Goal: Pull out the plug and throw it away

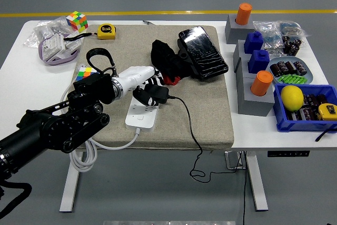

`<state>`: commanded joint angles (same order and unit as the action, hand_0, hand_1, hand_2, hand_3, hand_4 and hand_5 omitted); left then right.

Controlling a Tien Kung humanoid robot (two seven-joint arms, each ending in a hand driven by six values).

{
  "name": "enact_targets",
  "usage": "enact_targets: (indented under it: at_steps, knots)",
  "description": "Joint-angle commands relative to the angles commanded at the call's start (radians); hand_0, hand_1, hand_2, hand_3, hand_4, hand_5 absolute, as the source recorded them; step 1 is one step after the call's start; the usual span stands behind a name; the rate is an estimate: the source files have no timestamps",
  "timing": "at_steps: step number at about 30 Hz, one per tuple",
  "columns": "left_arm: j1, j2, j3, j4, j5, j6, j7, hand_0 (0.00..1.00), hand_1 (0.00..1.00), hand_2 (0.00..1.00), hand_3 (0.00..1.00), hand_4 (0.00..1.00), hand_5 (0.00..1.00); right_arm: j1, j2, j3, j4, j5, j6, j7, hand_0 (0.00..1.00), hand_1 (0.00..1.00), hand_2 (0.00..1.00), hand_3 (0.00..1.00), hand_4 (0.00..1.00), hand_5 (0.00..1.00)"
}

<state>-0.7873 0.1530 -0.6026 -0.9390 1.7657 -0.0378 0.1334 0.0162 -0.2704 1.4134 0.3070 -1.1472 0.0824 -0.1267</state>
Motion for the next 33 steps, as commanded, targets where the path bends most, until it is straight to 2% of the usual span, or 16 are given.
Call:
enact_targets:
  at_steps: [2,7,8,11,16,20,23,27,31,32,33]
  knots:
    - [0.000,-0.002,0.003,0.004,-0.008,0.015,-0.016,0.410,0.516,0.507,0.561,0.765,0.002,-0.001,-0.001,-0.001,0.000,0.000,0.001,0.000,0.540,0.622,0.672,0.588,0.977,0.527]
    - [-0.005,-0.004,0.015,0.007,-0.024,0.055,-0.056,0.410,0.516,0.507,0.561,0.765,0.002,0.000,-0.002,0.002,-0.001,-0.001,0.001,-0.001,0.540,0.622,0.672,0.588,0.977,0.527]
    - [-0.006,-0.004,0.018,0.008,-0.024,0.060,-0.065,0.357,0.493,0.489,0.560,0.709,0.002,0.000,-0.001,0.003,-0.001,0.000,0.001,0.000,0.540,0.622,0.672,0.587,0.977,0.527]
    - [-0.009,-0.003,0.020,0.003,-0.010,0.073,-0.094,0.357,0.493,0.489,0.560,0.709,0.002,0.000,-0.001,0.004,-0.002,-0.001,0.001,-0.001,0.540,0.622,0.672,0.587,0.977,0.527]
    - [-0.012,0.001,0.003,-0.043,0.034,0.077,-0.103,0.321,0.456,0.462,0.552,0.699,0.002,0.001,-0.003,0.004,-0.001,0.000,0.000,0.000,0.539,0.621,0.672,0.588,0.978,0.526]
    - [-0.010,0.001,-0.001,-0.097,0.015,0.080,-0.095,0.321,0.452,0.458,0.554,0.687,0.002,0.002,-0.002,0.002,-0.002,0.000,0.001,0.000,0.539,0.621,0.672,0.588,0.977,0.526]
    - [-0.010,-0.017,0.008,-0.095,-0.050,0.090,-0.075,0.321,0.452,0.458,0.554,0.687,0.002,0.003,-0.002,-0.002,-0.002,0.003,0.002,0.001,0.539,0.621,0.672,0.588,0.977,0.526]
    - [-0.015,-0.061,0.051,-0.029,-0.123,0.119,-0.076,0.355,0.465,0.469,0.570,0.708,0.002,0.005,-0.004,-0.009,-0.001,0.005,0.001,0.002,0.539,0.622,0.672,0.588,0.978,0.527]
    - [-0.014,-0.091,0.097,0.027,-0.167,0.121,-0.078,0.355,0.465,0.469,0.570,0.708,0.002,0.009,-0.007,-0.011,-0.001,0.004,0.001,0.001,0.539,0.622,0.672,0.588,0.978,0.527]
    - [-0.011,-0.095,0.103,0.032,-0.171,0.118,-0.075,0.477,0.538,0.524,0.581,0.738,0.002,0.009,-0.006,-0.011,0.000,0.004,0.001,0.001,0.539,0.622,0.672,0.588,0.978,0.527]
    - [-0.008,-0.098,0.107,0.035,-0.175,0.115,-0.072,0.477,0.538,0.524,0.581,0.738,0.002,0.008,-0.006,-0.011,0.000,0.004,0.001,0.001,0.539,0.622,0.672,0.588,0.978,0.527]
